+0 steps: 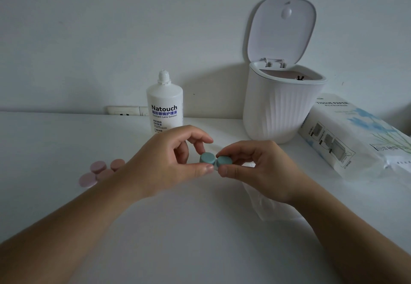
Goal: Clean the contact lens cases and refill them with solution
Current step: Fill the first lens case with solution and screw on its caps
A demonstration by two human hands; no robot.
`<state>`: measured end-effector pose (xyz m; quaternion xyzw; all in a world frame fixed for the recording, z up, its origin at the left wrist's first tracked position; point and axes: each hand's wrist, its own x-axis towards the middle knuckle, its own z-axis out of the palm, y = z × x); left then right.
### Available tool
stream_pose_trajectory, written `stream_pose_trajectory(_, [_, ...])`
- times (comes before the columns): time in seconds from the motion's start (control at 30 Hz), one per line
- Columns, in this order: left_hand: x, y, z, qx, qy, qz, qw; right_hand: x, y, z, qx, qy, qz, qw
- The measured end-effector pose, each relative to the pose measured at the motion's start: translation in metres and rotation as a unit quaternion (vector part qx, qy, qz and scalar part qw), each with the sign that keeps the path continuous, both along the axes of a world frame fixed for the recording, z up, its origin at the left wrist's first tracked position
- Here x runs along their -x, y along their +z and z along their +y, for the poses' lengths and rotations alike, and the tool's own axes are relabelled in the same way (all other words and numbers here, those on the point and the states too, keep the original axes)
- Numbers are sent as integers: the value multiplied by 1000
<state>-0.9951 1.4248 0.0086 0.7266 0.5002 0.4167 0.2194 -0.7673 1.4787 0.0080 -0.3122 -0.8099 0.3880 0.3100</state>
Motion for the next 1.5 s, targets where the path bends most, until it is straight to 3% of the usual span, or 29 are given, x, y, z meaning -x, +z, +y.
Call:
stream_pose_trajectory(0.3, [0,-1,-1,32,-64,-27,997,0,0,0,3,2,8,1000])
stream_pose_trajectory(0.57, [2,-2,2,-8,29,32,999,-1,-1,1,0,2,-2,1000])
stream_pose_trajectory(0.77, [4,-5,2,25,-46,29,998,-1,0,0,1,6,1,1000])
stream_pose_trajectory(1.03, [2,-8,4,-31,7,35,999,-1,2,-1,-8,7,-9,1000])
stream_pose_trajectory(1.23, [5,-11,5,28,-44,31,998,-1,1,0,-3,4,-6,1000])
stream_pose_trajectory(1.5, [4,-8,5,-19,5,49,999,-1,1,-1,-3,6,-10,1000])
